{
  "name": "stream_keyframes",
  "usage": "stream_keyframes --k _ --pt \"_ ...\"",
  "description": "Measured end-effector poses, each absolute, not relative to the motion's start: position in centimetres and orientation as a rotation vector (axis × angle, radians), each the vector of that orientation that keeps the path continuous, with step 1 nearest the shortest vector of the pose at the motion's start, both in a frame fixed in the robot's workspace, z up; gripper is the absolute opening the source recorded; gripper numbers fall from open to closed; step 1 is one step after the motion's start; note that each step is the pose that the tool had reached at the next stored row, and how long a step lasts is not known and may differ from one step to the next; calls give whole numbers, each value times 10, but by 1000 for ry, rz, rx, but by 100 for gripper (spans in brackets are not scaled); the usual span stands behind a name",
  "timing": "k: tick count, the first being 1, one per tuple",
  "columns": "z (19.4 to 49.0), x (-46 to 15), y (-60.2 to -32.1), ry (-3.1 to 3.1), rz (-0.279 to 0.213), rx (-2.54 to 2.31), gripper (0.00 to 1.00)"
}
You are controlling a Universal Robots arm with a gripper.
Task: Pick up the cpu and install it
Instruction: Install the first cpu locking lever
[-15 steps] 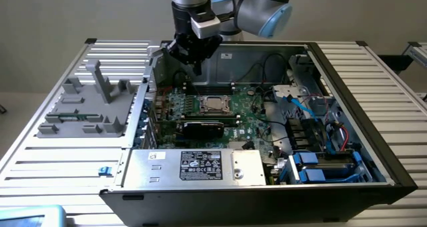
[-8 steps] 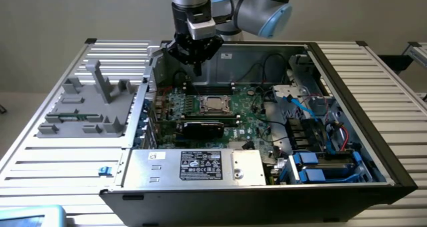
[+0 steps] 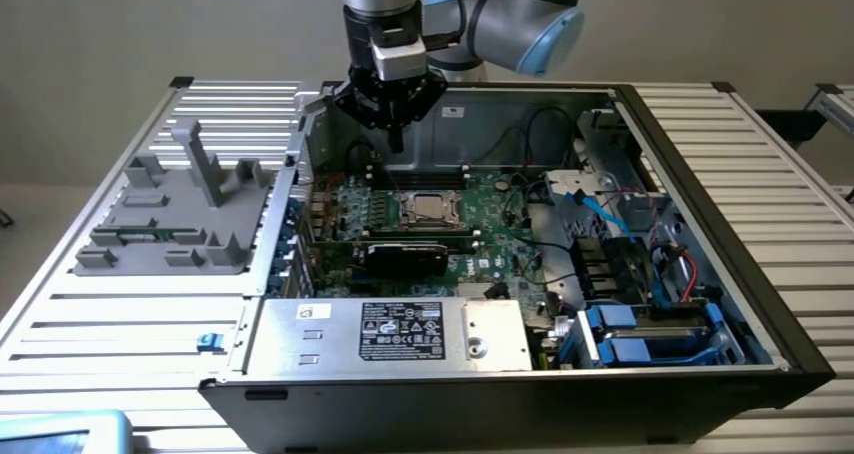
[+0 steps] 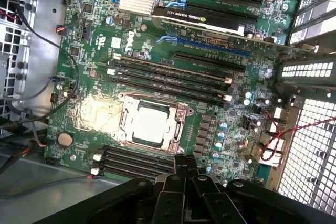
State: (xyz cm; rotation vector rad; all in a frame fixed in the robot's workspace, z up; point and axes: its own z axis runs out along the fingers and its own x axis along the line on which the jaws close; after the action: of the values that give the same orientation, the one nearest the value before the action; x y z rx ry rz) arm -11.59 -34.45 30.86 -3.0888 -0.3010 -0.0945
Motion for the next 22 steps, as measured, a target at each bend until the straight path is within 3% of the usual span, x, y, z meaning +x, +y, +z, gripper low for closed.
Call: stream_keyframes --k 9,22 --pt "308 -121 -345 -252 -93 -3079 11" --pt "307 -124 -355 -229 23 -2965 11"
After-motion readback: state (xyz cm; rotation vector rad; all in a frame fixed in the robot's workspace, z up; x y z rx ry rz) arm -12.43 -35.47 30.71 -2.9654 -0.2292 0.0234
